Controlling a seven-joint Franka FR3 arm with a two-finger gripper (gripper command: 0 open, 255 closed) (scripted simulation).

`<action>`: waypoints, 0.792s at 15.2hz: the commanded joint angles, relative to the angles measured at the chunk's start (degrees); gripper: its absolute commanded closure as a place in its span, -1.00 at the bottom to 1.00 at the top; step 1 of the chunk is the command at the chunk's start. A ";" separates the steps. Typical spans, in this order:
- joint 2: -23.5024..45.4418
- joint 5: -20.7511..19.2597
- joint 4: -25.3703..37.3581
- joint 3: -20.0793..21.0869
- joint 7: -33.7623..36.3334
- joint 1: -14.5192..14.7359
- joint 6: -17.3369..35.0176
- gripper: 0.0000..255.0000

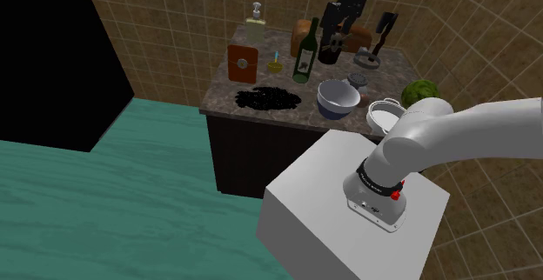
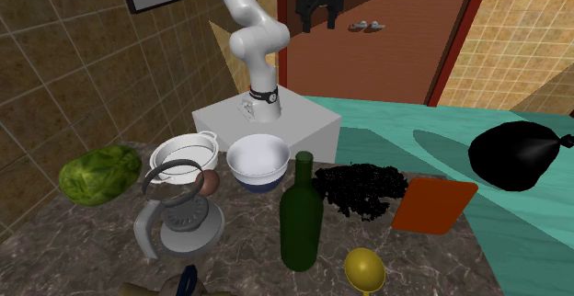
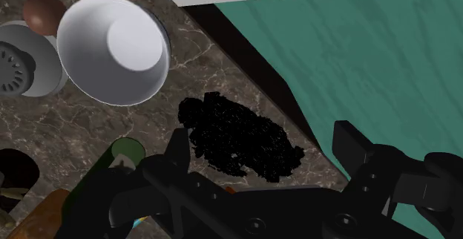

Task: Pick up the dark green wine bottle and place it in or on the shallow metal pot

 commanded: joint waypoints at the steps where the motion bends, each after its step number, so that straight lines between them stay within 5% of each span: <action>1: 0.00 0.00 0.00 0.00 0.00 0.00 0.00 -1.00; 12: 16.30 -4.14 6.49 -12.17 -14.09 -1.68 12.12 -1.00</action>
